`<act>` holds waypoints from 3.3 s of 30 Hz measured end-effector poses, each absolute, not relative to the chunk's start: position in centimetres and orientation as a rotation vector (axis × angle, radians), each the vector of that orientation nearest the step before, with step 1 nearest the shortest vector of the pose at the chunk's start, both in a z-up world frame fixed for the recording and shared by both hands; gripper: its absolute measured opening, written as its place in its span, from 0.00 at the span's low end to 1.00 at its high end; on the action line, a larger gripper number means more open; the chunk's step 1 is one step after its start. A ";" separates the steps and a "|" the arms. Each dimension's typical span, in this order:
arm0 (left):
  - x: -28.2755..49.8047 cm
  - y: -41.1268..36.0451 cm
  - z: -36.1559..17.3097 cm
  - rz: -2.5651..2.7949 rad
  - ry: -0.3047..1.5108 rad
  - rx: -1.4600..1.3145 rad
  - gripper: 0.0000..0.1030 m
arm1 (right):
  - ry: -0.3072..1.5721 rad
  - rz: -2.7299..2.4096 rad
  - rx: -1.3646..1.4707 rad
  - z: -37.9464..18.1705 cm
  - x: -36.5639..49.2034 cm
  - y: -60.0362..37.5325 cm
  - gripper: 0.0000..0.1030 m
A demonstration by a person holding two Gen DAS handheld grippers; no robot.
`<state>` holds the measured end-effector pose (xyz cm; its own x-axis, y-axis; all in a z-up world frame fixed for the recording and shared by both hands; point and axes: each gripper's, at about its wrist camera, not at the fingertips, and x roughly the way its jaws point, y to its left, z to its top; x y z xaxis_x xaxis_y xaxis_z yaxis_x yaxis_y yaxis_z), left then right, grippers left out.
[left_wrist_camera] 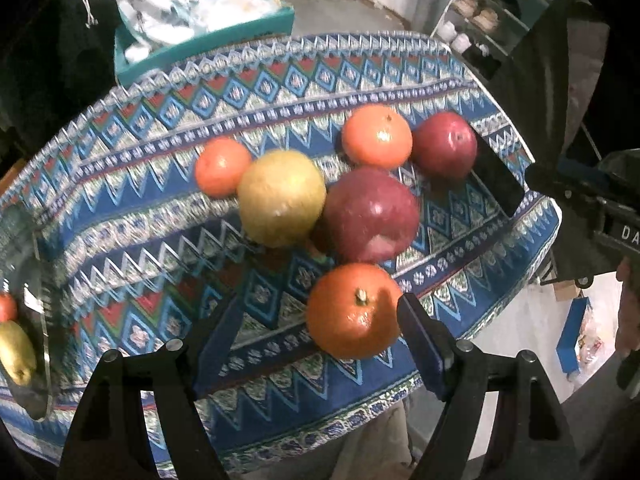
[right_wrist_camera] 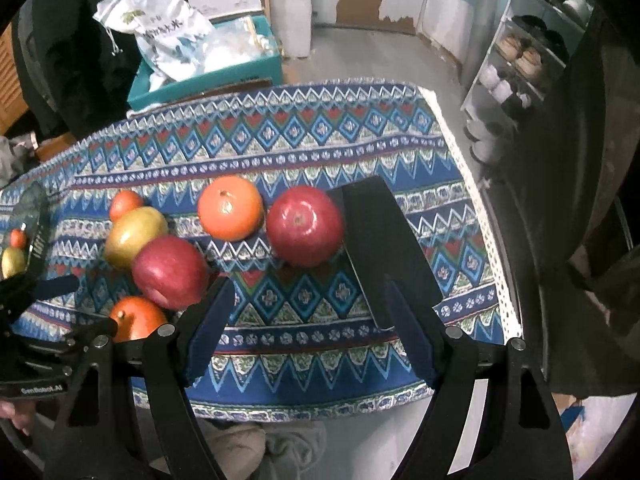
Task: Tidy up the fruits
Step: 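Close the left tool on a large orange while the right tool moves to a red apple, then close the right tool on the red apple while the left tool holds the orange, then lift the orange with the left tool while the right tool carries the apple toward the glass bowl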
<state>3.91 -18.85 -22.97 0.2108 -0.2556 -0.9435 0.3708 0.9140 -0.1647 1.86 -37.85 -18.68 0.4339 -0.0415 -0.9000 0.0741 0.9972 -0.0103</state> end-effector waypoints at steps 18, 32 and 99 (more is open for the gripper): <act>4.2 -22.1 -27.9 -0.443 1.374 0.135 0.78 | 1.181 -0.098 0.024 -20.9 2.5 -38.1 0.76; 4.0 -21.6 -27.8 -0.480 1.347 0.128 0.65 | 1.202 -0.092 0.023 -22.5 4.0 -38.4 0.76; 5.8 -12.1 -12.1 -0.329 0.988 0.049 0.65 | 0.953 0.021 0.063 -13.5 6.1 -34.2 0.72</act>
